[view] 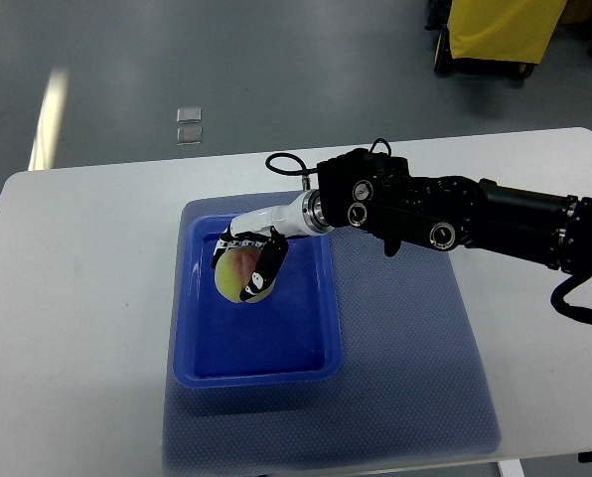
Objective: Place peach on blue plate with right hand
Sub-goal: 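Carry the peach over the blue tray and lower it inside, then open the right hand, release the peach, and withdraw the hand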
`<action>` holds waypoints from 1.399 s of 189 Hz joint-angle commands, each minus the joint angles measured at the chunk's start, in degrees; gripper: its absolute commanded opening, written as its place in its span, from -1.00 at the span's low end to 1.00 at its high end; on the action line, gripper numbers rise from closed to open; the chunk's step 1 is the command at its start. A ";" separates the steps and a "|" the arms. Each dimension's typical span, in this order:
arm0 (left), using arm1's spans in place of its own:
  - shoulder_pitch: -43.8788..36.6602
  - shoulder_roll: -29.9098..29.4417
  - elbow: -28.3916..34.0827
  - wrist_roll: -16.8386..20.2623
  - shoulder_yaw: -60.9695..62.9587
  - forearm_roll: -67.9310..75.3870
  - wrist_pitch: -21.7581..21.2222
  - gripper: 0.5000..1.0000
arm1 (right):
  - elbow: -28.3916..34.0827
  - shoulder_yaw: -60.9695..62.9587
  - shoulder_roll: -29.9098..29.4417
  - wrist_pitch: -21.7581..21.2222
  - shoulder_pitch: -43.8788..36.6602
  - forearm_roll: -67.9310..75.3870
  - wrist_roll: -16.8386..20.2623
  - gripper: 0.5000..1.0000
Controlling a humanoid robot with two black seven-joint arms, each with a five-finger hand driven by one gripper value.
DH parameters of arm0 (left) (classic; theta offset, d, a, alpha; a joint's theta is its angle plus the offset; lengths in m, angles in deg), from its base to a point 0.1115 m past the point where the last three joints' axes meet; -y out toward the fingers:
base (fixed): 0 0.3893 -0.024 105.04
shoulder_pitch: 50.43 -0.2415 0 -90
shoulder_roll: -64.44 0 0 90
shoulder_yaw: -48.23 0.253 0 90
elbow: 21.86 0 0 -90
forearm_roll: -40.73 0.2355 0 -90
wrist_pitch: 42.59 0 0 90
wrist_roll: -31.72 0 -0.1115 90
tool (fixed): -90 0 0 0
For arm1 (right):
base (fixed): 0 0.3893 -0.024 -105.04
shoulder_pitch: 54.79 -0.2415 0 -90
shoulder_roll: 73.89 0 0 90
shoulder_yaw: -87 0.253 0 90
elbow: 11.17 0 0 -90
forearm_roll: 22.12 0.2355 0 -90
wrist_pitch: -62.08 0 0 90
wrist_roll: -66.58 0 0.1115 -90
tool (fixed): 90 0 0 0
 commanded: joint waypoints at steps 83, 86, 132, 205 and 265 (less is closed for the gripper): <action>-0.08 0.00 0.36 -0.01 0.01 0.00 -0.08 1.00 | -0.37 0.48 -0.01 -0.13 0.82 -1.96 0.53 0.68; -0.08 0.00 0.36 -0.01 0.01 0.00 -0.08 1.00 | -0.28 0.48 -0.01 -0.40 0.65 -1.61 0.62 0.69; -0.08 0.00 0.36 -0.01 0.01 0.00 -0.08 1.00 | 1.13 5.66 3.94 -1.80 -5.77 1.64 0.62 0.69; -0.08 0.00 -0.08 -0.09 0.10 0.00 0.01 1.00 | 1.83 42.83 16.95 -2.86 8.72 30.99 -0.97 0.70; -0.08 0.00 -0.17 -1.76 0.01 0.00 0.01 1.00 | -0.19 64.72 9.13 1.18 28.24 46.29 -9.13 0.70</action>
